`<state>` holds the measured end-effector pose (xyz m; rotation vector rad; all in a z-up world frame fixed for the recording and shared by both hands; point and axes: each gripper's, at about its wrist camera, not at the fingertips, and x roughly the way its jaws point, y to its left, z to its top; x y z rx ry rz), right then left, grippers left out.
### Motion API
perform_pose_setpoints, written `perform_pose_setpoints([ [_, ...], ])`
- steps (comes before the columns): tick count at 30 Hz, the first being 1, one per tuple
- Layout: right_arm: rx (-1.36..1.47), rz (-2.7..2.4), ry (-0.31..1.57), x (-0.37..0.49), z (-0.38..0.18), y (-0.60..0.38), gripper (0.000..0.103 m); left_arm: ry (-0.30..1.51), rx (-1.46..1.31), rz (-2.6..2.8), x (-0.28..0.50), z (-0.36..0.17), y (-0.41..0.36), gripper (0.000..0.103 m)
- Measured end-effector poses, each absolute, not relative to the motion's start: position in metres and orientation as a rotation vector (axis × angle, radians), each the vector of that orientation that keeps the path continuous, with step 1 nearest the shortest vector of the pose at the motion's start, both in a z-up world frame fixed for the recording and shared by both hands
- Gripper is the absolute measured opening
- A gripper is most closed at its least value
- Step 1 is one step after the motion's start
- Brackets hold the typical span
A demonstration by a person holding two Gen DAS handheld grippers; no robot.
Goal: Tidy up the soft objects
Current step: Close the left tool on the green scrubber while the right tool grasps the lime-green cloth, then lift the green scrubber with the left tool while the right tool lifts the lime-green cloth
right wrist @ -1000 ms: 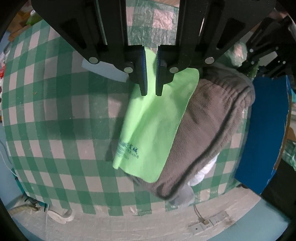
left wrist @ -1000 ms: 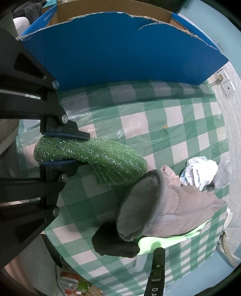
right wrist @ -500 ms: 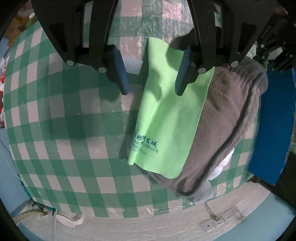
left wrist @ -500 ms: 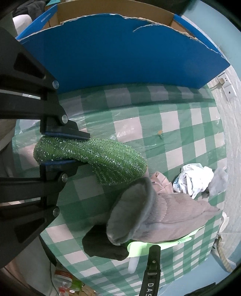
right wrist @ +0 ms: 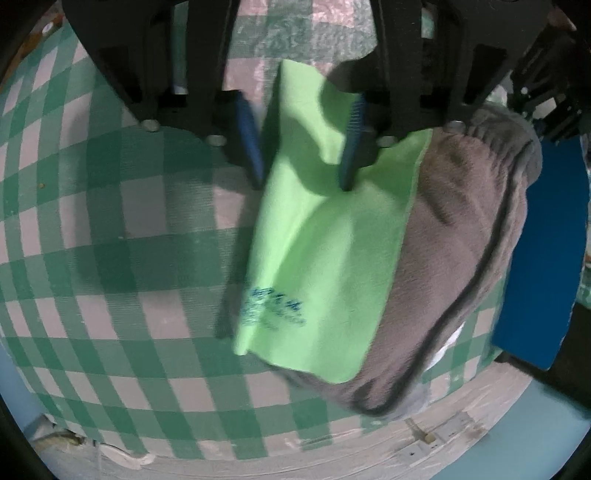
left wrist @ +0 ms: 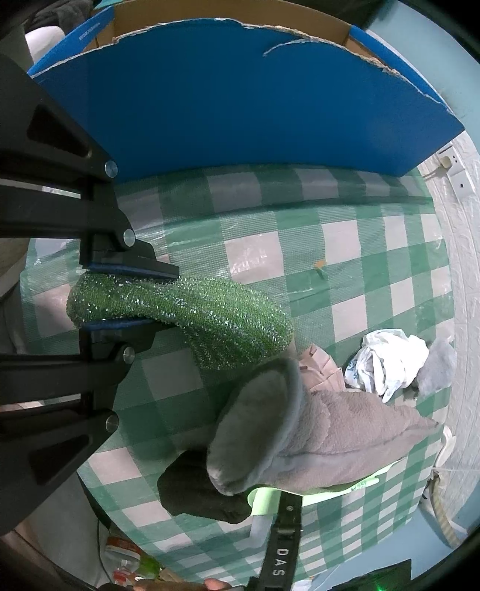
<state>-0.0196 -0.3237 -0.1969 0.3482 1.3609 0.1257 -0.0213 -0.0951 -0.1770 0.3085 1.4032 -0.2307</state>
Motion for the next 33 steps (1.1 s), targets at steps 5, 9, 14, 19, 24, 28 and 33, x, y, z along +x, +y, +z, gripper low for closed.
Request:
perform_pose_setpoints([
  [5,0.305,0.144,1.366,-0.019,-0.195,-0.305,0.010,1.398,0.307,-0.231,-0.022,-0.177,-0.095,0.019],
  [9,0.293,0.131,1.351,-0.021,-0.181,-0.300,0.007,1.388,0.311,-0.228,-0.022,-0.172,-0.095,0.019],
  [14,0.266,0.112,1.312,-0.022,-0.159,-0.294,0.006,1.367,0.311,-0.231,-0.027,-0.159,-0.097,0.019],
  [19,0.223,0.094,1.275,-0.027,-0.138,-0.289,0.006,1.329,0.319,-0.237,-0.035,-0.142,-0.100,0.019],
  [24,0.168,0.073,1.235,-0.034,-0.120,-0.298,0.006,1.304,0.301,-0.242,-0.039,-0.122,-0.100,0.019],
  [28,0.140,0.058,1.200,-0.040,-0.103,-0.304,0.006,1.272,0.295,-0.238,-0.039,-0.103,-0.097,0.019],
  [33,0.131,0.050,1.174,-0.038,-0.088,-0.302,0.006,1.244,0.278,-0.233,-0.039,-0.087,-0.093,0.019],
])
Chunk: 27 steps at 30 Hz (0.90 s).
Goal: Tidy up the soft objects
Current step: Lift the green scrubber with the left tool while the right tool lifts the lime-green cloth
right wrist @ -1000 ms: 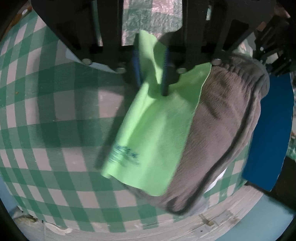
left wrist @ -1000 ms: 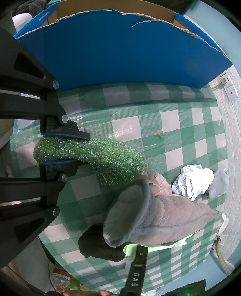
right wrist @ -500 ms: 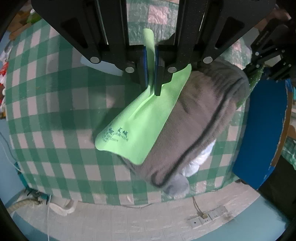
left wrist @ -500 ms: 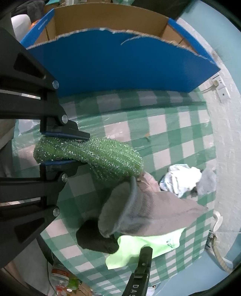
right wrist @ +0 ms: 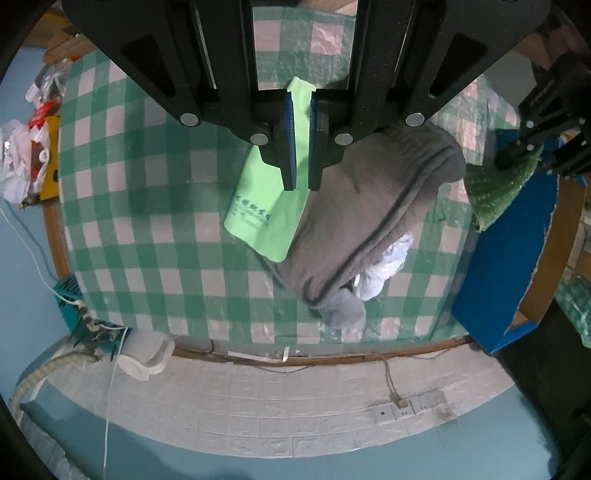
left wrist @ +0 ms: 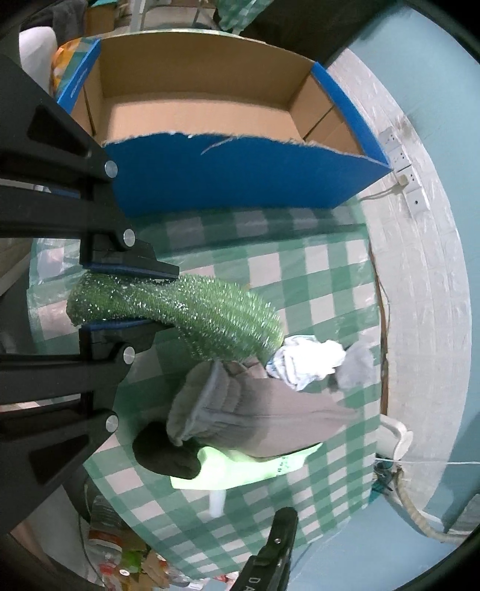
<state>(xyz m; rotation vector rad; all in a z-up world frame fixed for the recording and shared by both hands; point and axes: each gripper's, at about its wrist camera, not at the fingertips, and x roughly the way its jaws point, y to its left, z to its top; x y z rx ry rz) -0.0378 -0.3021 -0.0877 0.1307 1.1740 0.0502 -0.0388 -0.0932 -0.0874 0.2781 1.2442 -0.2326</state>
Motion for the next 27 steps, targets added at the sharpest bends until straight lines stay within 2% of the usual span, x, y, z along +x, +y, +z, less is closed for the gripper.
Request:
perform_pose_setpoints([
  [4,0.199,0.056,1.235,-0.034,-0.101,-0.309,0.007,1.251,0.270,-0.230,-0.037,-0.089,-0.090,0.019],
  [5,0.210,0.046,1.246,-0.034,-0.107,-0.312,0.012,1.254,0.271,-0.228,-0.036,-0.091,-0.091,0.019],
  [6,0.216,0.041,1.258,-0.034,-0.112,-0.313,0.024,1.258,0.270,-0.226,-0.035,-0.092,-0.091,0.019],
  [8,0.235,0.035,1.283,-0.033,-0.122,-0.317,0.042,1.264,0.269,-0.225,-0.032,-0.095,-0.090,0.019],
  [14,0.268,0.010,1.301,-0.028,-0.140,-0.327,0.047,1.257,0.271,-0.226,-0.031,-0.096,-0.091,0.019],
  [27,0.420,-0.002,1.373,-0.031,-0.182,-0.352,0.047,1.264,0.266,-0.216,-0.028,-0.099,-0.090,0.019],
])
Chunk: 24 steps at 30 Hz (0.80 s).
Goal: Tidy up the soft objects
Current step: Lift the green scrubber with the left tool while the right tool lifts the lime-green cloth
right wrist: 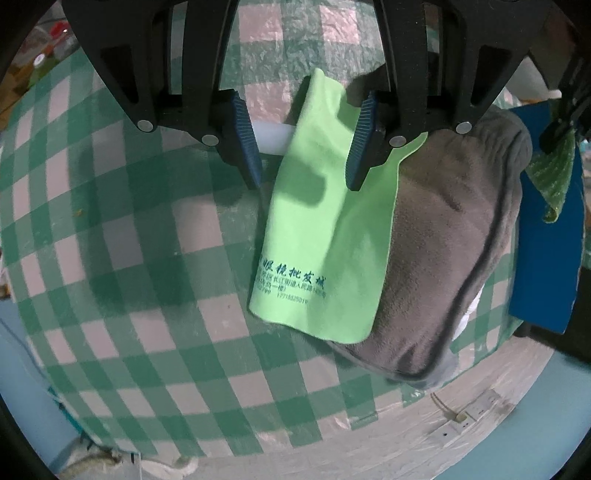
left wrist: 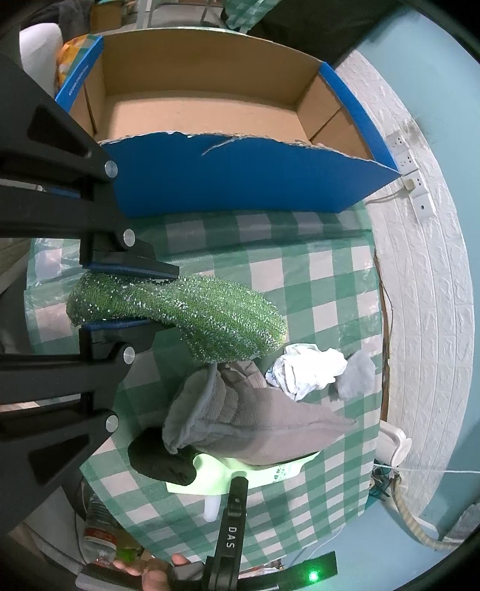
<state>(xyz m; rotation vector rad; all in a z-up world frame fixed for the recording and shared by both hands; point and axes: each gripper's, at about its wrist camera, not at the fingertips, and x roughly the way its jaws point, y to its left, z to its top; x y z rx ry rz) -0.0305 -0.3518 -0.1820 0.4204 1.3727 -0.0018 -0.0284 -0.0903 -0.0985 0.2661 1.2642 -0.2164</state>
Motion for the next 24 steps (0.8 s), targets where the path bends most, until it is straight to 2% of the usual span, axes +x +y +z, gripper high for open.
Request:
perform_pose_setpoints([
  [8,0.466,0.043,1.385,-0.033,-0.195,-0.348,0.047,1.272,0.264,-0.210,-0.028,-0.101,-0.090,0.019],
  [10,0.450,0.054,1.382,-0.033,-0.195,-0.343,0.051,1.272,0.264,-0.211,-0.028,-0.101,-0.090,0.019],
  [13,0.440,0.080,1.377,-0.032,-0.194,-0.338,0.051,1.272,0.263,-0.209,-0.028,-0.101,-0.091,0.019],
  [21,0.303,0.116,1.370,-0.031,-0.192,-0.317,0.051,1.278,0.261,-0.205,-0.027,-0.102,-0.091,0.019],
  [23,0.245,0.108,1.369,-0.032,-0.191,-0.311,0.045,1.277,0.263,-0.207,-0.028,-0.103,-0.091,0.019],
  [24,0.216,0.103,1.367,-0.032,-0.191,-0.308,0.033,1.277,0.263,-0.206,-0.028,-0.103,-0.091,0.019],
])
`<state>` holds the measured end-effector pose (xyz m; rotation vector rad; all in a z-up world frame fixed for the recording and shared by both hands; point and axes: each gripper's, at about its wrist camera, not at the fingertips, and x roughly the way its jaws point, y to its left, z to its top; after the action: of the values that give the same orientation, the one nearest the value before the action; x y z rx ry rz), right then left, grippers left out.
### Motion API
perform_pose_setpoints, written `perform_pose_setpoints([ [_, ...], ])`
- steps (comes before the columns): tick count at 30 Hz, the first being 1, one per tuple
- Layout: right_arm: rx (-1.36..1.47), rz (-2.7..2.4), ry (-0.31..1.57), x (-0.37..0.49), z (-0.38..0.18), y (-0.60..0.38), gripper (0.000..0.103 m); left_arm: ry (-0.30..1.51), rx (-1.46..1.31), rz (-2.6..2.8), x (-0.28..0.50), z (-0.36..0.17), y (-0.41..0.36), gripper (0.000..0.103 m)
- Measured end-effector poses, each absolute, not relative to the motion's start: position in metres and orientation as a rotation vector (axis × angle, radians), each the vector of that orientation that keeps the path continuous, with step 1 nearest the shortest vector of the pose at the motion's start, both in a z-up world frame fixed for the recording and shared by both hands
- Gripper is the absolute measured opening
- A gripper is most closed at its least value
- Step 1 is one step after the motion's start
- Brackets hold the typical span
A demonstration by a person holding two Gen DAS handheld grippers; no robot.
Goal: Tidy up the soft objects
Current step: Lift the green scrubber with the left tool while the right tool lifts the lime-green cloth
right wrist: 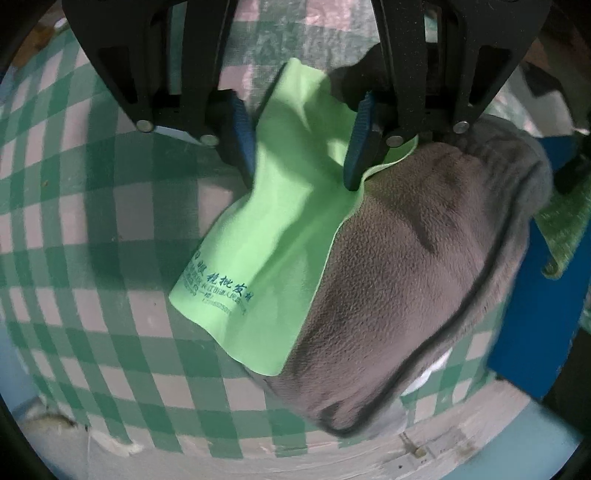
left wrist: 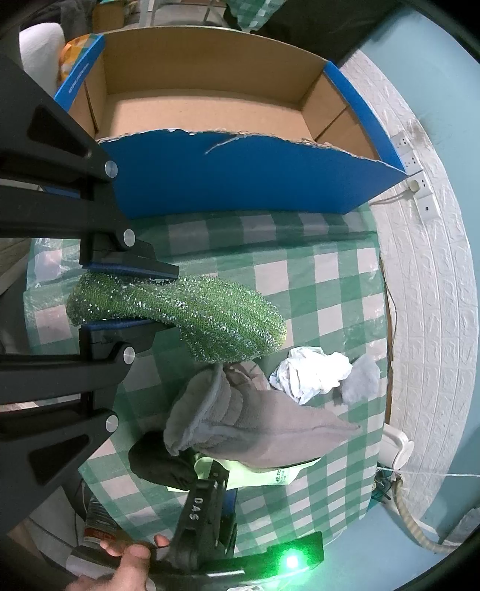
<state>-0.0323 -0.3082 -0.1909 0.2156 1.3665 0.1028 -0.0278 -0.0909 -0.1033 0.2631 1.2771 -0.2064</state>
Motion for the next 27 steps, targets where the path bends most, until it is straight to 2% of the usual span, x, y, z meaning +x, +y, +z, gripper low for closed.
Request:
perform_pose_setpoints([
  [1,0.188,0.102,1.365,-0.033,-0.191,-0.305,0.025,1.278,0.263,-0.206,-0.028,-0.104,-0.091,0.019],
  [2,0.181,0.110,1.366,-0.033,-0.191,-0.304,0.010,1.279,0.263,-0.206,-0.028,-0.104,-0.090,0.019],
  [9,0.186,0.115,1.337,-0.039,-0.179,-0.302,0.006,1.278,0.259,-0.199,-0.027,-0.104,-0.089,0.019],
  [27,0.093,0.079,1.189,-0.046,-0.112,-0.285,0.006,1.230,0.255,-0.198,-0.030,-0.086,-0.086,0.019],
])
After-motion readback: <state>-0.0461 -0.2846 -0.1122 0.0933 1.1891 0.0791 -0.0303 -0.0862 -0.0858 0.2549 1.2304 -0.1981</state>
